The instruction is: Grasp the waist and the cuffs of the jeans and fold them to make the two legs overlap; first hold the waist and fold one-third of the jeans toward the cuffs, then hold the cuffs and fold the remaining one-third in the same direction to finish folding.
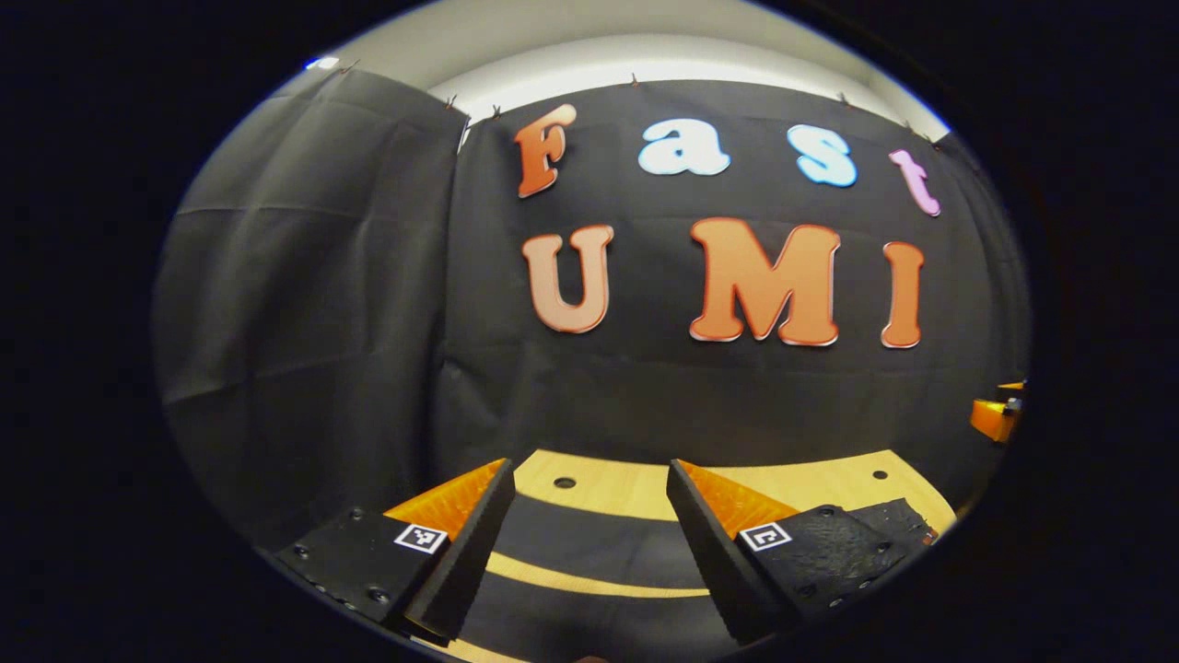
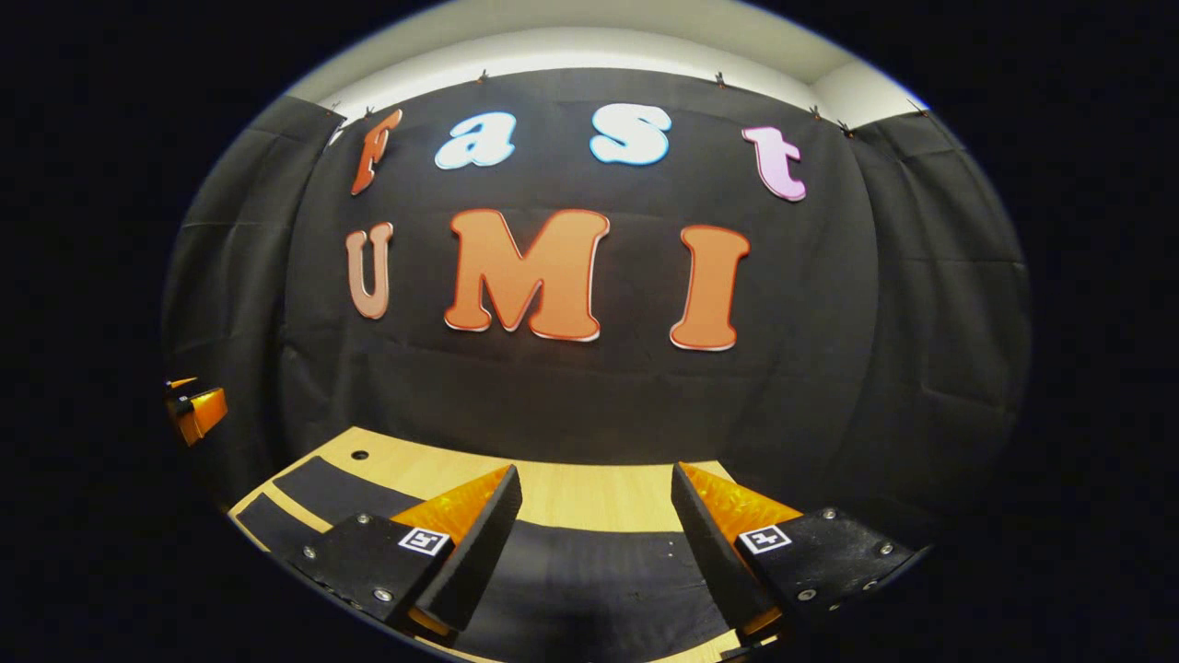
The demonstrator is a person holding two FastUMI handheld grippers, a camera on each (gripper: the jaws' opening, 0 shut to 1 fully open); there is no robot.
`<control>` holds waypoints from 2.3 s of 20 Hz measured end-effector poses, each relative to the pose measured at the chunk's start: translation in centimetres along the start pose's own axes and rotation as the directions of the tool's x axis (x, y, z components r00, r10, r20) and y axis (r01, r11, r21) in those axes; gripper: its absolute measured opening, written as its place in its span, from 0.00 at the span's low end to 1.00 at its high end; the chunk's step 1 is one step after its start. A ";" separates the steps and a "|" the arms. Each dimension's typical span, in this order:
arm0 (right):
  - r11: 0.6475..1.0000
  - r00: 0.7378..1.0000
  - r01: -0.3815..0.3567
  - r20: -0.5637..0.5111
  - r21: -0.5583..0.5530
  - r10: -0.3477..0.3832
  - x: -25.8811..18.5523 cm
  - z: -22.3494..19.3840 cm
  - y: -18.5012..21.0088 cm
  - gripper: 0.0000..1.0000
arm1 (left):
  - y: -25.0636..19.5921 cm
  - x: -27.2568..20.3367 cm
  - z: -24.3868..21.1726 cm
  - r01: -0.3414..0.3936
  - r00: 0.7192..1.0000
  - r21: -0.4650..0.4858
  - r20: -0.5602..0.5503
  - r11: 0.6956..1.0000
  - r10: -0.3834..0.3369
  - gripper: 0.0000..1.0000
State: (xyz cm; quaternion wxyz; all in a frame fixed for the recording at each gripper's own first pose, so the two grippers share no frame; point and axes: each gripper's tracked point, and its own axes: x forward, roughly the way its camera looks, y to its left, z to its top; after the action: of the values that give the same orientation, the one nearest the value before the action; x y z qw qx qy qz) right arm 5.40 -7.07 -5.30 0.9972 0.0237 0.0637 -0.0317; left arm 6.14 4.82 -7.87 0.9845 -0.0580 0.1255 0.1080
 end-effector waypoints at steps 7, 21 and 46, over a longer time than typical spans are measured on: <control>0.993 0.961 0.021 -0.277 0.120 0.013 2.4 -8.7 -4.4 0.98 | 6.3 3.0 -9.2 -0.192 0.923 -0.100 -0.357 0.976 0.145 1.00; 0.918 0.749 0.256 -0.662 0.304 0.010 2.2 -21.9 -8.1 0.99 | 15.8 4.1 -24.0 -0.489 0.546 -0.177 -0.826 0.854 0.141 0.97; 0.760 0.480 0.555 -0.876 0.338 0.040 -0.6 -33.0 -12.6 0.98 | 23.2 5.8 -34.5 -0.749 0.184 -0.102 -0.981 0.654 0.059 0.93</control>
State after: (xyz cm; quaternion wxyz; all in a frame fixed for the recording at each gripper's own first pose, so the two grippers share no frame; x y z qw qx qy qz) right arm -0.19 -17.93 -38.45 0.7581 0.3304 0.5280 -0.1933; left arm -1.71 23.62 -44.58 0.5767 -0.3644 0.6351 0.3624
